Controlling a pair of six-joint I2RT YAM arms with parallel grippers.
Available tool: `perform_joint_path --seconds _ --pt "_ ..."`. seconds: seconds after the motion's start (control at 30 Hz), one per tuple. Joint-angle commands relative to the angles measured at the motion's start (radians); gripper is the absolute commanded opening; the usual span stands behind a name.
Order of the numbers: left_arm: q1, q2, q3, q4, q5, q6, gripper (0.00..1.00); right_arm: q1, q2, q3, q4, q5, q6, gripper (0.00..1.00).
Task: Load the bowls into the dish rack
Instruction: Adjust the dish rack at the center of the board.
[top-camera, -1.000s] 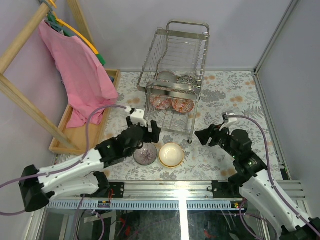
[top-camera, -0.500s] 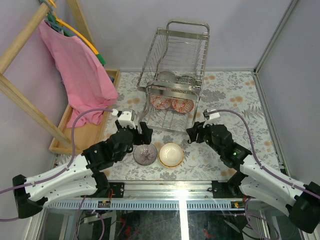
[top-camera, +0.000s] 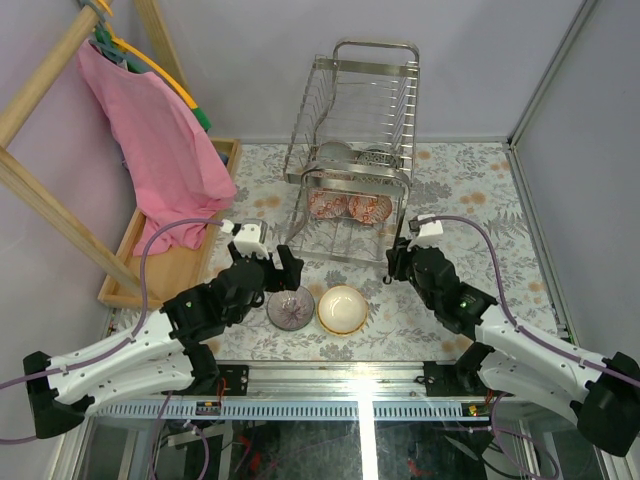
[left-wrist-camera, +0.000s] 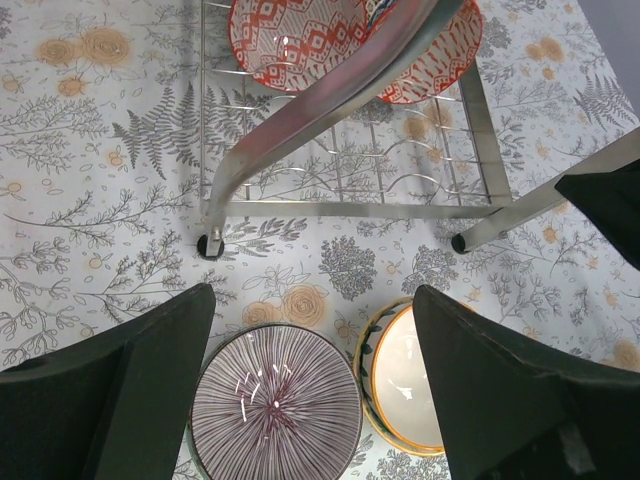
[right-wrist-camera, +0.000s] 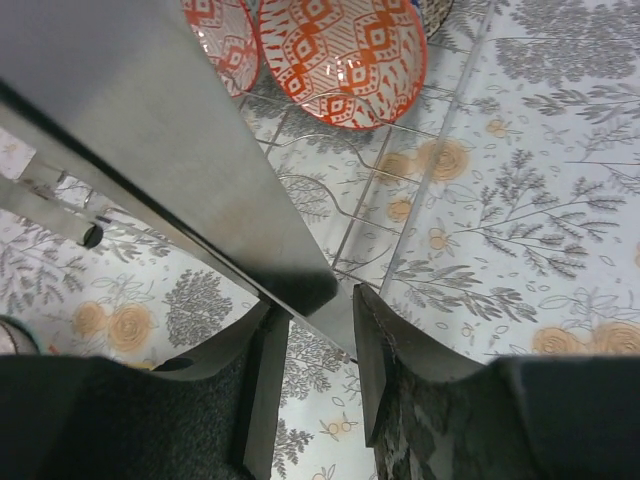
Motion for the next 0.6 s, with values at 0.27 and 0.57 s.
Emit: perform_joint_path --seconds 0.27,0.57 --pt "-0.019 -0.025 -0.024 -0.001 -0.002 -0.042 0.8 -0.154 0.02 0.086 0.014 0.065 0.014 0.39" --pt "-0.031 -0.04 -0.034 -0.012 -0.001 -0.06 0.8 -0.285 0.04 0.133 -0.019 -0.059 -0.012 0.4"
